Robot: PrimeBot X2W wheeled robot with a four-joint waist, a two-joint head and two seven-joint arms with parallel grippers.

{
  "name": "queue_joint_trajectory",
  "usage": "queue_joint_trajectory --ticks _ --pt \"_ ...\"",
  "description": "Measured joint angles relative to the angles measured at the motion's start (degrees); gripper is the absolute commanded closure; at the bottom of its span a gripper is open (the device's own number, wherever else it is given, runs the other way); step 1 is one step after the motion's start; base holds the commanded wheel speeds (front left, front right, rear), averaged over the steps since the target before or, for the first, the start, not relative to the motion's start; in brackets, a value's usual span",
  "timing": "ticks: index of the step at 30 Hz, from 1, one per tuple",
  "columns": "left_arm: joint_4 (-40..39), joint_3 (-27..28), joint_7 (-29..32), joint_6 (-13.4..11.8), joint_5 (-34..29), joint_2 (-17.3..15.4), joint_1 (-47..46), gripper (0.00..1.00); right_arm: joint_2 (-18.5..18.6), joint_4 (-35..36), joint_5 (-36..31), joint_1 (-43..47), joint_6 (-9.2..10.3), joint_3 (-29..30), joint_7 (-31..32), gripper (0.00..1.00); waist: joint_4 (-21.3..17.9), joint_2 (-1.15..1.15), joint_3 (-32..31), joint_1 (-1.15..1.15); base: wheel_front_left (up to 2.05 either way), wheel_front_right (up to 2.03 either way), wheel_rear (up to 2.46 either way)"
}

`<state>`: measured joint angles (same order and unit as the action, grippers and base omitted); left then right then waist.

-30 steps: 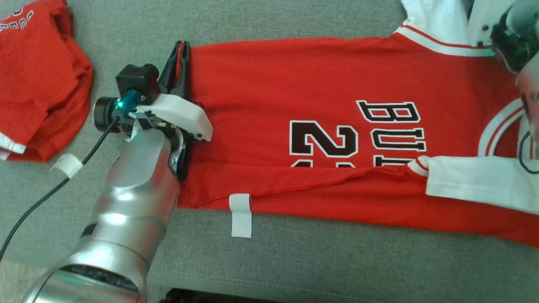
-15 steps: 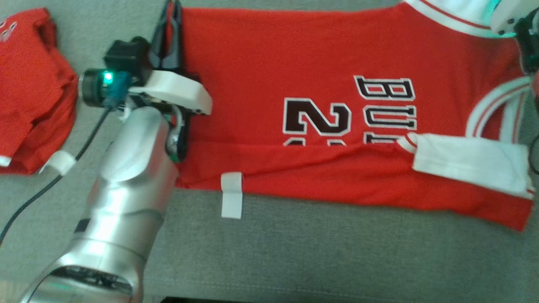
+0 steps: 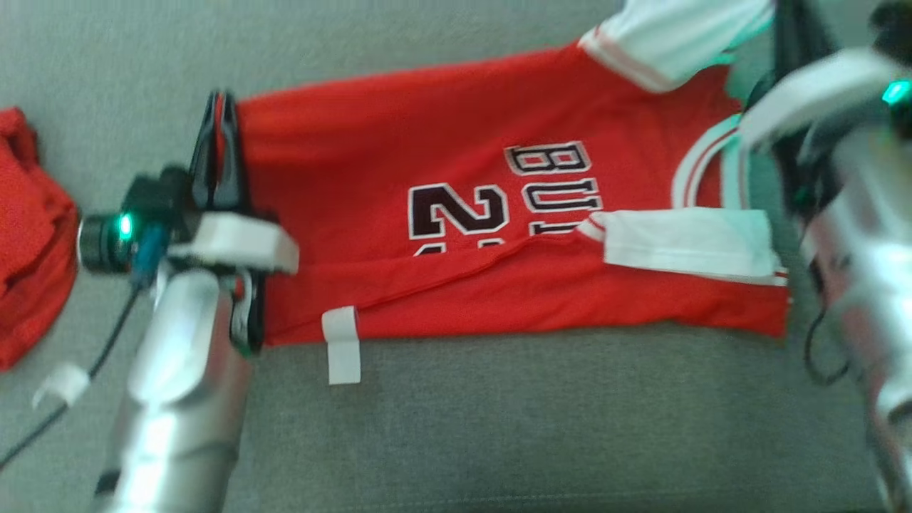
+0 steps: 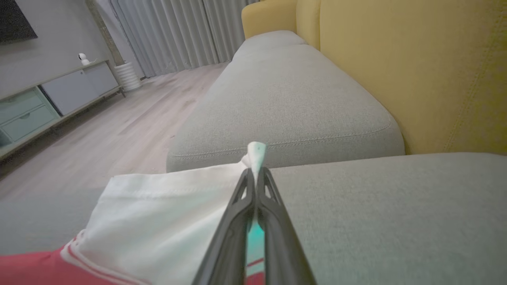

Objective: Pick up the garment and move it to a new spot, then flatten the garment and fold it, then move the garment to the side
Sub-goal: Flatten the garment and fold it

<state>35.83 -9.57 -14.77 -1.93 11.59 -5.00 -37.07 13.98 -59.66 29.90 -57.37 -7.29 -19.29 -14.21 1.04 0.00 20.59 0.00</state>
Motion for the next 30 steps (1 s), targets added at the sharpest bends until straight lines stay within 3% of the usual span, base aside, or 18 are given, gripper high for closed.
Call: queue_joint_trajectory --ticks 8,17,18,19,20,25,30 --pt "-2.8 3.3 0.0 0.5 -3.3 0.1 10.5 1.0 1.0 14.6 9.1 18.9 0.0 -2.5 -0.1 1.0 -2.9 0.0 -5.2 -0.02 0.0 0.0 0.0" --pt "-0.7 6.0 0.0 1.0 -4.5 1.0 16.3 1.0 1.0 20.9 14.0 33.8 0.0 -3.1 2.1 1.0 -4.5 0.0 -8.8 0.0 0.0 0.0 0.0" --pt "-0.3 6.1 0.0 1.0 -4.5 1.3 16.9 0.55 0.8 20.8 14.0 34.2 0.0 -2.6 2.4 0.88 -4.5 0.0 -9.1 0.0 0.0 0.0 0.0" --pt "0.1 6.3 0.0 1.0 -4.5 1.5 17.5 0.0 0.6 20.8 13.9 34.6 0.0 -2.1 2.4 0.04 -4.5 0.0 -9.4 0.0 0.0 0.0 0.0" --pt "0.2 6.6 0.0 0.9 -4.5 1.8 18.1 0.0 0.3 20.7 13.9 34.9 0.0 -1.4 2.3 0.0 -4.5 0.0 -9.7 0.0 0.0 0.0 0.0" --pt "-3.8 9.2 0.1 -1.5 -5.4 2.2 22.3 0.0 -1.3 21.3 10.0 35.6 0.0 2.4 0.4 0.0 -3.9 0.0 -11.8 0.0 0.0 0.0 0.0" --pt "-8.8 9.4 0.1 -3.1 -7.3 2.3 28.9 0.0 -4.3 25.4 -1.9 38.7 0.0 11.0 -0.1 0.0 -2.8 0.0 -14.7 -0.01 0.0 0.0 0.0"
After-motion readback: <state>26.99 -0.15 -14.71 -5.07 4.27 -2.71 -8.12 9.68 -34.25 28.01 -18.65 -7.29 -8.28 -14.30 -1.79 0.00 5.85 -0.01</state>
